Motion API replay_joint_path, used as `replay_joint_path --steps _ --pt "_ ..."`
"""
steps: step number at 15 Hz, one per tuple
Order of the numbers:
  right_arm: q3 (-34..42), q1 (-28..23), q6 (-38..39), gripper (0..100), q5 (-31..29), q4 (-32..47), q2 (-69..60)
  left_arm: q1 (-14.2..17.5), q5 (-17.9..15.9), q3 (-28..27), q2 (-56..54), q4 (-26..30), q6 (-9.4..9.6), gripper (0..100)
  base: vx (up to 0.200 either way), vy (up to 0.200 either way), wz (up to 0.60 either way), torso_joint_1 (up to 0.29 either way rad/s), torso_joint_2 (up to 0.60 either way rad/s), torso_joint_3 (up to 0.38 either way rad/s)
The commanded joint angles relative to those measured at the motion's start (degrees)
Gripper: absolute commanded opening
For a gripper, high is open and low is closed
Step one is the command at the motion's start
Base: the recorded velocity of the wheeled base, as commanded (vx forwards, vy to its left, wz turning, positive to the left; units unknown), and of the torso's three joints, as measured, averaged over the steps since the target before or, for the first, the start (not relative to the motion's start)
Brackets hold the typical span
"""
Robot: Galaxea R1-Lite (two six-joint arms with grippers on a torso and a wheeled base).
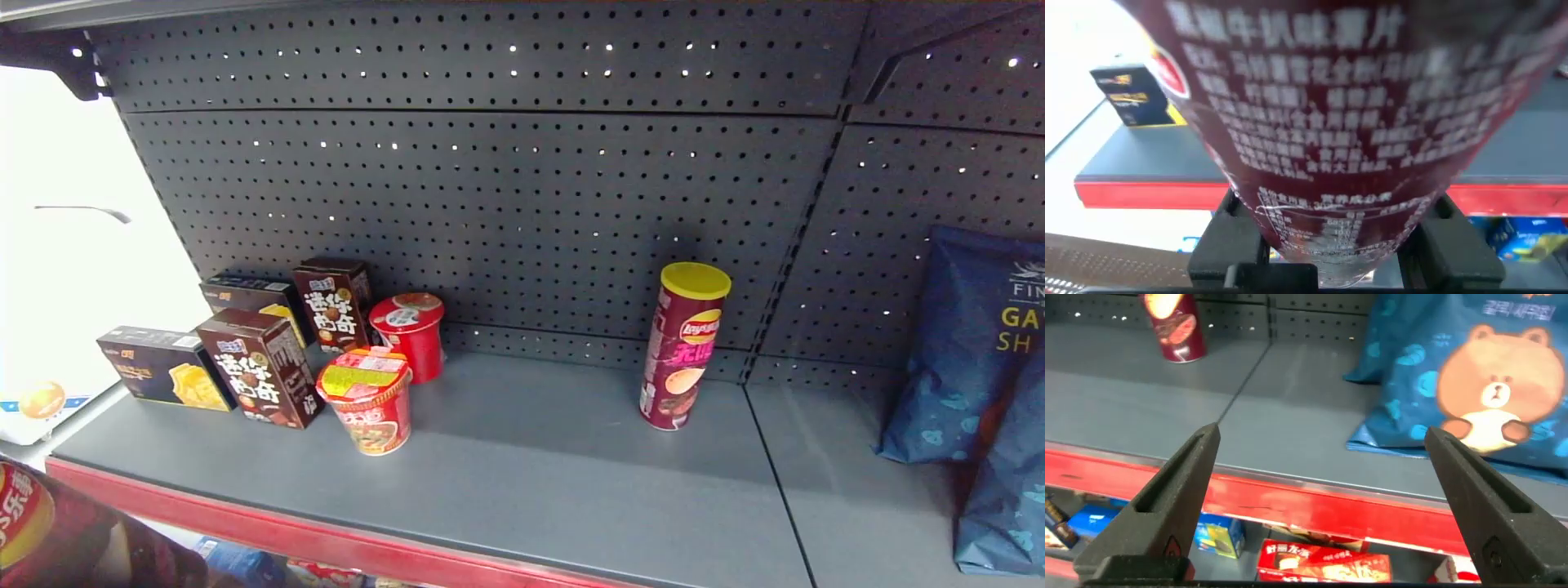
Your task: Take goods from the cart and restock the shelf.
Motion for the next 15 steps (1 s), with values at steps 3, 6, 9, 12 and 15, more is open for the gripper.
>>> replay_joint_path --steps 3,6,9,12,15 --pt "0.0 0.1 -0.3 100 0.3 0.0 0.1 0.1 0.2 -1.5 -1.6 0.0 0.01 0 0.000 0.000 0.00 0.000 0.00 0.000" --pt "0.0 0.0 0.2 100 0.0 0.0 0.1 0.8 0.7 -4.2 -1.8 3.5 0.36 0 0.000 0.000 0.00 0.000 0.00 0.000" --pt "-0.1 0.0 0.4 100 -0.1 0.1 0.1 1.4 0.8 -6.1 -3.5 7.7 0.36 0 0.000 0.000 0.00 0.000 0.00 0.000" --pt "0.0 0.0 0.3 100 0.2 0.0 0.1 1.4 0.8 -5.9 -10.9 17.0 0.36 0 0.000 0.000 -0.60 -0.002 0.00 0.004" --pt "0.0 0.0 0.3 100 0.2 0.0 0.1 1.4 0.8 -6.5 -12.9 19.3 0.36 0 0.000 0.000 0.00 0.000 0.00 0.000"
